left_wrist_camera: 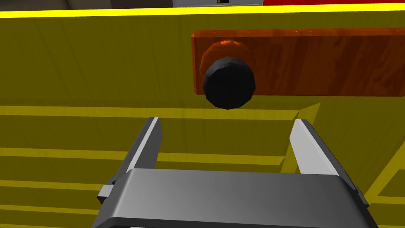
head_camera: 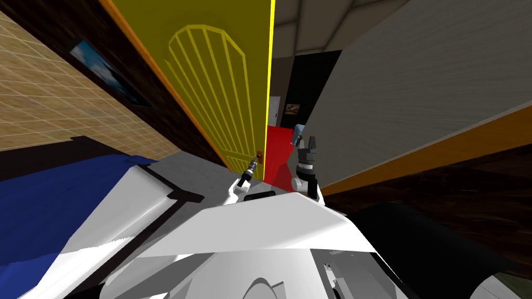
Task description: Push the door open
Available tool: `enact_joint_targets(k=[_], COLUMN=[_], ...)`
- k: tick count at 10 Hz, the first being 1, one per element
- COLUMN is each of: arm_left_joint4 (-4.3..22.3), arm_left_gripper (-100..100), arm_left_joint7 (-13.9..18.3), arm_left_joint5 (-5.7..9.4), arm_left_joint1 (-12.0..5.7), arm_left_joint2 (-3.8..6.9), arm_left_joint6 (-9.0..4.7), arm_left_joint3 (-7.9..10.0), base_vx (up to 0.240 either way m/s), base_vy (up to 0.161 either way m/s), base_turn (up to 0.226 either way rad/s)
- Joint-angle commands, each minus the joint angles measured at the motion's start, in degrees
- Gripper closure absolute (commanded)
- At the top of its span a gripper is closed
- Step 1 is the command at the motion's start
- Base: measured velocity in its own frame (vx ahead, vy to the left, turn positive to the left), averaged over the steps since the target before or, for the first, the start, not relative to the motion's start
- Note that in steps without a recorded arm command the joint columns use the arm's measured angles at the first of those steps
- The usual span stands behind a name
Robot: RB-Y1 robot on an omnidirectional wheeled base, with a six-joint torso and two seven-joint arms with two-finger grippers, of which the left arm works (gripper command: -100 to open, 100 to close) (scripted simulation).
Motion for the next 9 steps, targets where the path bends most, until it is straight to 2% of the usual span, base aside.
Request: enact_joint_targets(k=[1, 4, 5, 6, 9], arm_left_joint4=[0.6, 1.6, 1.3, 1.3, 1.3], arm_left_gripper=[-100, -100, -100, 100, 100], arm_left_joint7=[-0.1, -0.3, -0.2, -0.2, -0.2], arm_left_joint5=[0.03, 0.09, 0.07, 0.07, 0.07], arm_left_joint1=[-0.31, -0.95, -0.76, -0.76, -0.76], arm_left_joint2=[-0.27, -0.98, -0.8, -0.8, -0.8], arm_left_joint6=[-0.16, -0.31, -0.29, -0.29, -0.29], arm_left_joint3=[0.3, 0.94, 0.79, 0.79, 0.79], base_vx=[0.174, 0.174, 0.066, -0.007, -0.018], base_vy=[-0.087, -0.074, -0.03, 0.004, 0.01], base_turn=[-0.023, -0.027, 0.002, 0.003, -0.002])
